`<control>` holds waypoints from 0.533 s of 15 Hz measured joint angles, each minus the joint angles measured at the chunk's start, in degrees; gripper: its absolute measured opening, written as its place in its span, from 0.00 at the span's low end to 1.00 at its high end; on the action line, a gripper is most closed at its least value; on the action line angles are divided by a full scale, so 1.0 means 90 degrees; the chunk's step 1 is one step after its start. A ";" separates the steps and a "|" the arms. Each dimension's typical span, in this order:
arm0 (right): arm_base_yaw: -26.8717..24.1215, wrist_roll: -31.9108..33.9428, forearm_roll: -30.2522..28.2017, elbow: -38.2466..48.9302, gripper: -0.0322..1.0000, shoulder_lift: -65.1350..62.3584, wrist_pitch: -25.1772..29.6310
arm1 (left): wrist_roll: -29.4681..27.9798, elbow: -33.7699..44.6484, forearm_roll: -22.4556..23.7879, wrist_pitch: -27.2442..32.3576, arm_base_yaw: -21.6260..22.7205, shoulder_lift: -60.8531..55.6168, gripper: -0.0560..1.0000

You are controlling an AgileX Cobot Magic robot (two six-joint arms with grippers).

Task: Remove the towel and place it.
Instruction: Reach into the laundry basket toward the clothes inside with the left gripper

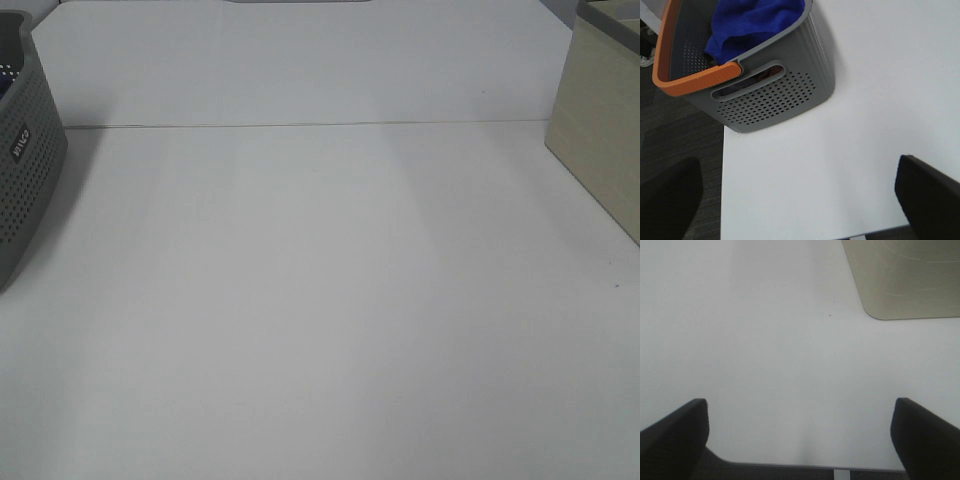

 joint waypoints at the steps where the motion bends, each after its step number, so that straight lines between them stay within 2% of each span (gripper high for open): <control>1: 0.0000 0.0000 0.0000 0.0000 0.96 0.0000 0.0000 | 0.0369 -0.0331 -0.0013 0.0121 0.0000 0.0586 0.99; 6: 0.0000 0.0000 0.0000 0.0000 0.96 0.0000 0.0000 | 0.1974 -0.1961 -0.0013 0.0274 0.0000 0.3170 0.99; 7: 0.0000 0.0000 0.0000 0.0000 0.96 0.0000 0.0000 | 0.2623 -0.2878 -0.0006 0.0388 0.0000 0.4367 0.99; 8: 0.0000 0.0000 0.0000 0.0000 0.96 0.0000 0.0000 | 0.2833 -0.3336 0.0070 0.0484 0.0000 0.4902 0.99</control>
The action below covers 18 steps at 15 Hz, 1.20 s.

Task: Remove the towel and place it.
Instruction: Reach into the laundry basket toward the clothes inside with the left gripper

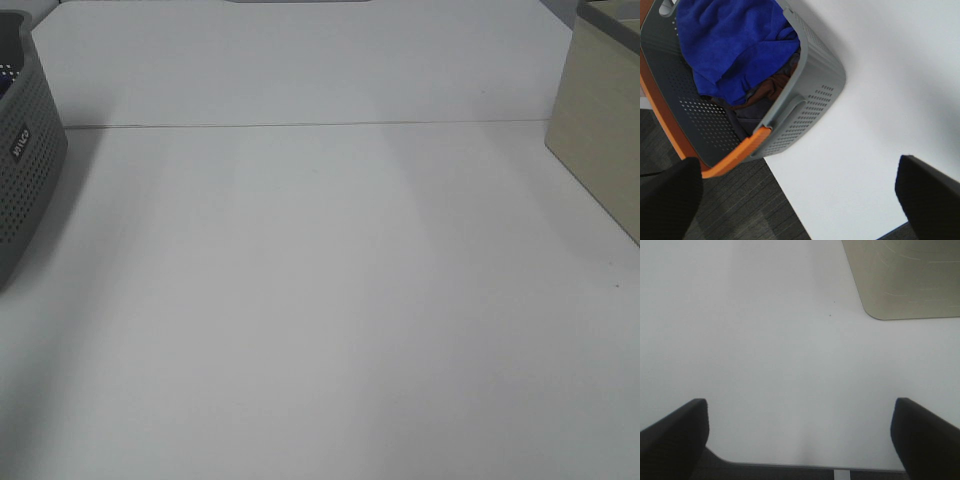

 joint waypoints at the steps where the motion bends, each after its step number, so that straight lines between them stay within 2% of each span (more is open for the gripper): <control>1: 0.0000 0.0000 0.0000 0.0000 0.96 0.0000 0.0000 | 0.0166 -0.0490 0.0134 0.0013 0.0000 0.0528 0.99; 2: 0.0000 0.0000 0.0000 0.0000 0.96 0.0000 0.0000 | 0.0204 -0.0707 0.0216 0.0013 0.0000 0.0821 0.99; 4: 0.0000 0.0000 0.0000 0.0000 0.96 0.0000 0.0000 | 0.0363 -0.1706 0.0700 0.0013 0.0000 0.1821 0.99; 7: 0.0000 0.0000 0.0000 0.0000 0.96 0.0000 0.0000 | 0.0770 -0.2591 0.1267 0.0006 0.0000 0.3005 0.99; 14: 0.0000 0.0000 0.0000 0.0000 0.96 0.0000 0.0000 | 0.1439 -0.2674 0.2375 -0.0140 0.0000 0.4762 0.99; 15: 0.0000 0.0000 0.0000 0.0000 0.96 0.0000 0.0000 | 0.1534 -0.2674 0.2585 -0.0643 0.0025 0.5246 0.99; 18: 0.0000 0.0006 0.0000 0.0000 0.96 0.0000 0.0000 | 0.1566 -0.2674 0.2642 -0.1464 0.0236 0.5921 0.99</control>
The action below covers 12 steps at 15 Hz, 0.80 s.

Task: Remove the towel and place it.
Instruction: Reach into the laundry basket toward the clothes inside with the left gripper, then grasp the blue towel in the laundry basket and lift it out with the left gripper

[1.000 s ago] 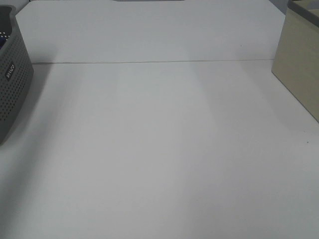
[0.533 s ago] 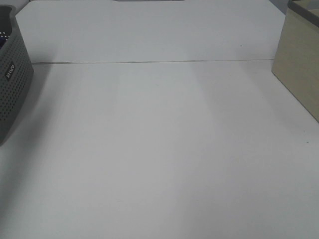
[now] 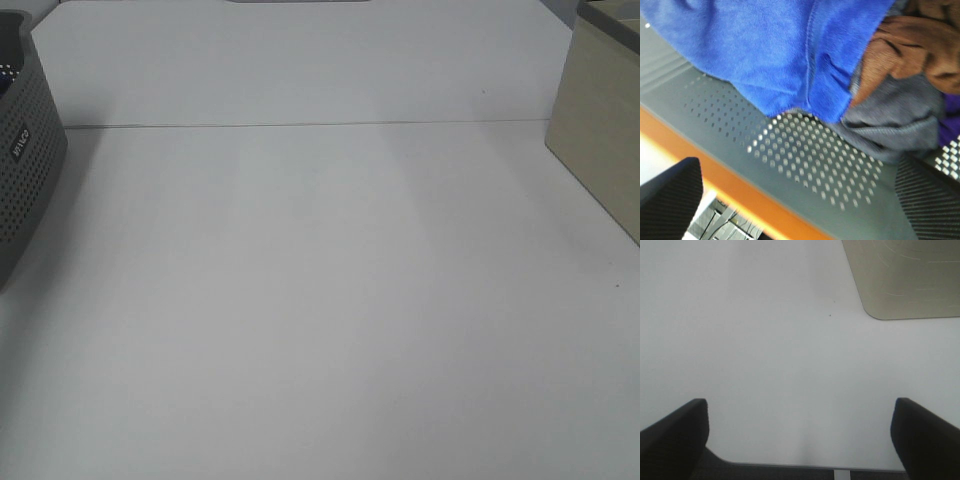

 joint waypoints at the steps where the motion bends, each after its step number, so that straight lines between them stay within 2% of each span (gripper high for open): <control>1: 0.0000 0.0000 0.0000 0.0000 0.96 0.0000 0.0000 | 0.0006 0.0000 0.0000 -0.0185 0.0064 0.0242 0.99; 7: 0.0000 0.0000 0.0000 0.0000 0.96 0.0000 0.0000 | -0.0032 -0.0006 0.0019 -0.0898 0.0357 0.1311 0.99; 12: 0.0000 0.0064 0.0000 0.0000 0.96 0.0000 0.0000 | -0.0102 -0.0286 0.0019 -0.0999 0.0363 0.1763 0.99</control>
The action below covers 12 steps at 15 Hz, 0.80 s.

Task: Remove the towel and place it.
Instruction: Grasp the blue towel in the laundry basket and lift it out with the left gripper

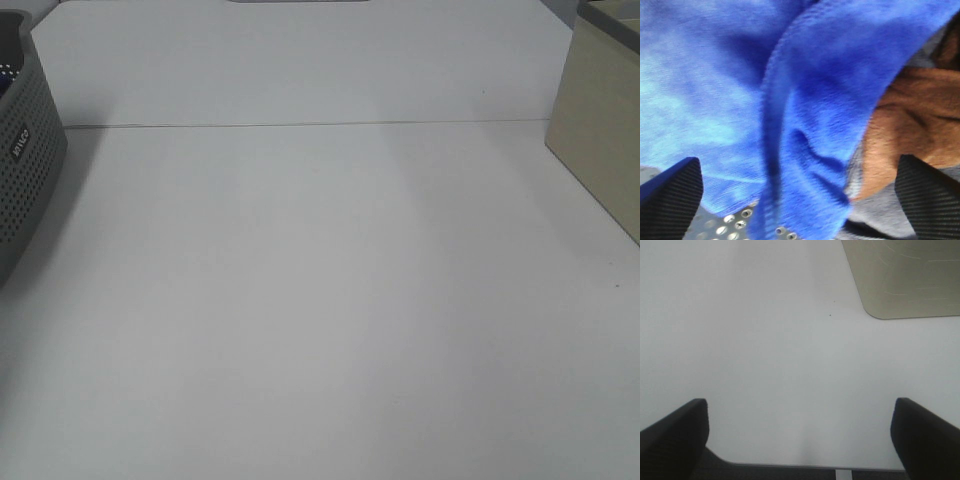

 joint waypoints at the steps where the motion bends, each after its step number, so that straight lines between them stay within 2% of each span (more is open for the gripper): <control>1: 0.0000 0.0013 0.0000 0.0000 0.96 0.0000 0.0000 | -0.0083 -0.0146 0.0000 -0.0076 0.0000 0.0000 0.99; 8: 0.0000 0.0032 0.0000 0.0000 0.96 0.0000 0.0000 | -0.0153 -0.0376 -0.0019 -0.0210 0.0000 0.0280 0.99; 10: 0.0000 0.0032 0.0000 0.0000 0.96 0.0000 0.0000 | -0.0159 -0.0376 -0.0019 -0.0223 0.0000 0.0350 0.95; 11: 0.0000 0.0032 0.0000 0.0000 0.96 0.0000 0.0000 | -0.0166 -0.0376 -0.0019 -0.0229 0.0000 0.0382 0.89; 12: 0.0000 0.0032 0.0000 0.0000 0.96 0.0000 0.0000 | -0.0178 -0.0376 -0.0019 -0.0236 0.0000 0.0407 0.63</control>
